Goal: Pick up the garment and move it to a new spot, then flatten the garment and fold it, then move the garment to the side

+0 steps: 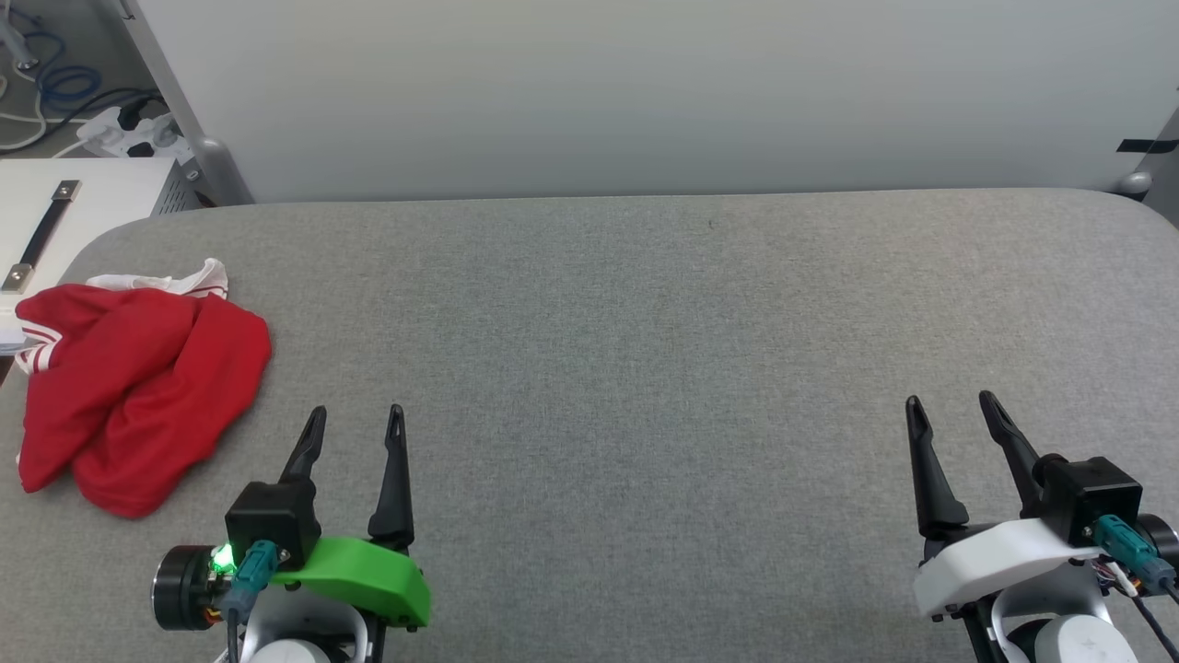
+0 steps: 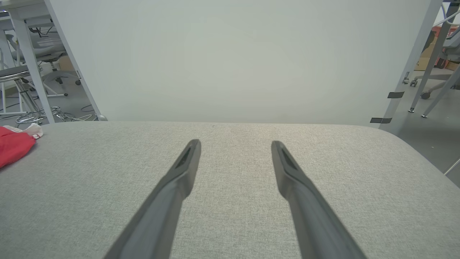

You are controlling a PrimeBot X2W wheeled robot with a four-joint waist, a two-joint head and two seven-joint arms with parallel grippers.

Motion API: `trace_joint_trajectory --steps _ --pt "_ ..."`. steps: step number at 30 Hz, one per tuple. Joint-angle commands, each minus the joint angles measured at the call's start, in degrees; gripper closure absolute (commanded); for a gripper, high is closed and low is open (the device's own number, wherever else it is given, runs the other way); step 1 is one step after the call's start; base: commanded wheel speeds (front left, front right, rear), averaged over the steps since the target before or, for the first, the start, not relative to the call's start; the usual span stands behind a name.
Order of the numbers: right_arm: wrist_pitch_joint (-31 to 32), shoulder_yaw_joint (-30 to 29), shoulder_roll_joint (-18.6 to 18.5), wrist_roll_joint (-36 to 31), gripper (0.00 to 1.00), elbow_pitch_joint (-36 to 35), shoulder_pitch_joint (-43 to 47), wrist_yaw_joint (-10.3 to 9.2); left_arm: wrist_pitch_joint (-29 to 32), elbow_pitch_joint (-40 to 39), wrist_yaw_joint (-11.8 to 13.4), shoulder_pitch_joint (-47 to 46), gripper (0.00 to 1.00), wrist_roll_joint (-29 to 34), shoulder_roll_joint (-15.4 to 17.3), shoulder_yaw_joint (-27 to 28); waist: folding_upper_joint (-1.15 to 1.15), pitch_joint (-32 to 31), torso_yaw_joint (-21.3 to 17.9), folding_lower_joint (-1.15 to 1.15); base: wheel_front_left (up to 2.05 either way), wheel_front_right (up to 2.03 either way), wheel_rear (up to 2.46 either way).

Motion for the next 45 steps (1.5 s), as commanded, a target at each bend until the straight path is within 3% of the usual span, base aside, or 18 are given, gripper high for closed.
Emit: trace_joint_trajectory --steps 1,37,45 --pt "-0.72 -0.09 0.05 0.48 0.0 -0.26 0.19 -0.03 -0.58 -0.13 -0.4 -0.04 0.0 -0.62 -0.13 -0.08 0.0 0.06 0.01 0.0 0.0 0.0 0.0" --pt "-5.64 0.06 0.08 2.92 0.0 3.12 0.3 -0.05 -5.58 6.05 -2.0 -0.41 0.0 -5.37 -0.25 -2.56 0.0 0.88 0.15 0.0 0.0 0.0 0.0" --pt "-6.58 0.73 0.09 3.76 0.0 2.76 0.57 -0.05 -6.53 6.37 -2.05 -0.67 0.0 -6.06 -0.27 -2.8 0.0 0.87 2.12 0.0 0.0 0.0 0.0"
